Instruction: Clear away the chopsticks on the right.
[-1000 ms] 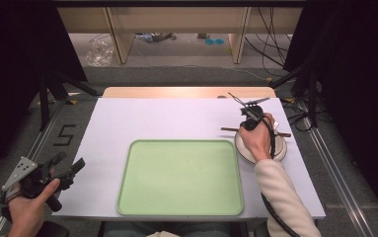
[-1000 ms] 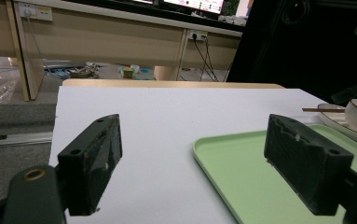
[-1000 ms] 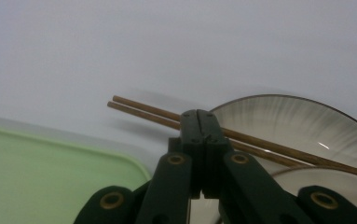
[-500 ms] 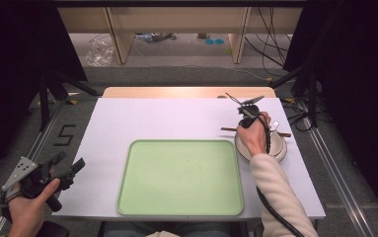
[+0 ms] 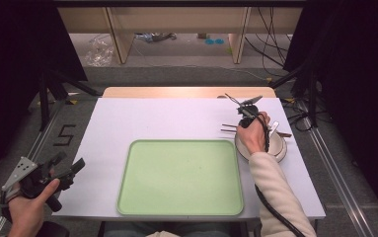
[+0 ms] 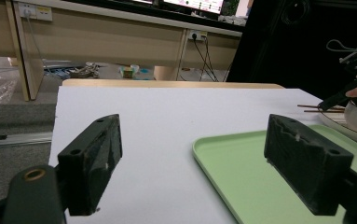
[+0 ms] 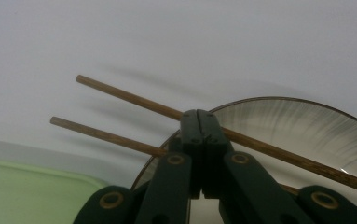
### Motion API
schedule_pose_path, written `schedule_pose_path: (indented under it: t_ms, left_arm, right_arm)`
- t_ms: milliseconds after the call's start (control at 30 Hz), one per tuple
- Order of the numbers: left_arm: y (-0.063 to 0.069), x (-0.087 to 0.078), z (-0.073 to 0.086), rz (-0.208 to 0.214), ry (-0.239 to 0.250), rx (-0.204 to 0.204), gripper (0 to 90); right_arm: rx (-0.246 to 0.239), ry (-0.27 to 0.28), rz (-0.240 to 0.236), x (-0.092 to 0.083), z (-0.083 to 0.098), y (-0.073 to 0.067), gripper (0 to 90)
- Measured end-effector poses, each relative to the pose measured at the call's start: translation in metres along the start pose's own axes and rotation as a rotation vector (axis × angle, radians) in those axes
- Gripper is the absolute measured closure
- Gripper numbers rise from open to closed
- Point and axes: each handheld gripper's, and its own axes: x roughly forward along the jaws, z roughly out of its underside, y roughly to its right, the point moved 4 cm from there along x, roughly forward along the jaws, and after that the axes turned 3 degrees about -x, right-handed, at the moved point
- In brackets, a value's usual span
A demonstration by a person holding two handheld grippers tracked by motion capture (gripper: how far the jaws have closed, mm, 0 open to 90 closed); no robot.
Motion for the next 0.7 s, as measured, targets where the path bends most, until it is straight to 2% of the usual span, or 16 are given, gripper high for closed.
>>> schedule_pose_path:
  t_ms: [67, 100, 167, 200, 267, 367, 400, 433, 467, 500, 533, 567, 600, 700]
  left_arm:
    - [0.0, 0.0, 0.0, 0.0, 0.0, 0.001, 18.9]
    - [0.0, 0.0, 0.0, 0.0, 0.0, 0.0, 18.9]
    - [0.0, 0.0, 0.0, 0.0, -0.001, 0.001, 18.9]
    - [0.0, 0.0, 0.0, 0.0, -0.001, 0.0, 18.9]
    - [0.0, 0.0, 0.0, -0.001, 0.0, 0.0, 18.9]
    - [0.0, 0.0, 0.0, 0.0, 0.0, 0.001, 18.9]
    - [0.0, 0.0, 0.0, 0.0, 0.0, 0.0, 18.9]
    - [0.0, 0.0, 0.0, 0.0, 0.0, 0.001, 18.9]
    - [0.0, 0.0, 0.0, -0.001, 0.0, -0.001, 18.9]
    - [0.0, 0.0, 0.0, -0.002, -0.001, 0.001, 18.9]
    - [0.0, 0.0, 0.0, -0.002, -0.001, 0.001, 18.9]
    - [0.0, 0.0, 0.0, -0.003, -0.001, 0.0, 18.9]
    - [0.0, 0.0, 0.0, -0.002, -0.001, 0.0, 18.9]
    - [0.0, 0.0, 0.0, -0.002, 0.0, 0.0, 18.9]
  right_arm:
    - [-0.015, -0.006, 0.002, 0.001, 0.0, 0.002, 90.0]
    - [0.0, -0.004, -0.002, 0.0, 0.0, 0.001, 90.0]
    - [-0.015, 0.003, -0.001, 0.001, -0.001, 0.002, 90.0]
    - [-0.007, 0.003, -0.003, 0.001, -0.001, 0.001, 90.0]
    - [-0.033, 0.004, 0.0, 0.002, -0.001, 0.003, 90.0]
    - [-0.026, 0.001, 0.002, 0.0, -0.001, 0.0, 90.0]
    - [-0.067, 0.019, 0.014, -0.007, -0.005, -0.002, 89.6]
    - [-0.067, 0.019, 0.014, -0.007, -0.005, -0.002, 89.6]
    - [-0.109, 0.039, 0.022, -0.01, -0.008, -0.003, 87.5]
    - [-0.223, 0.074, 0.03, -0.016, -0.016, -0.009, 80.5]
    - [-0.31, 0.075, 0.043, -0.019, -0.02, -0.011, 75.9]
    - [-0.31, 0.075, 0.043, -0.019, -0.02, -0.011, 75.9]
    - [-0.549, 0.078, 0.071, -0.023, -0.029, -0.014, 69.6]
    - [-0.874, 0.039, 0.13, -0.024, -0.041, -0.017, 65.6]
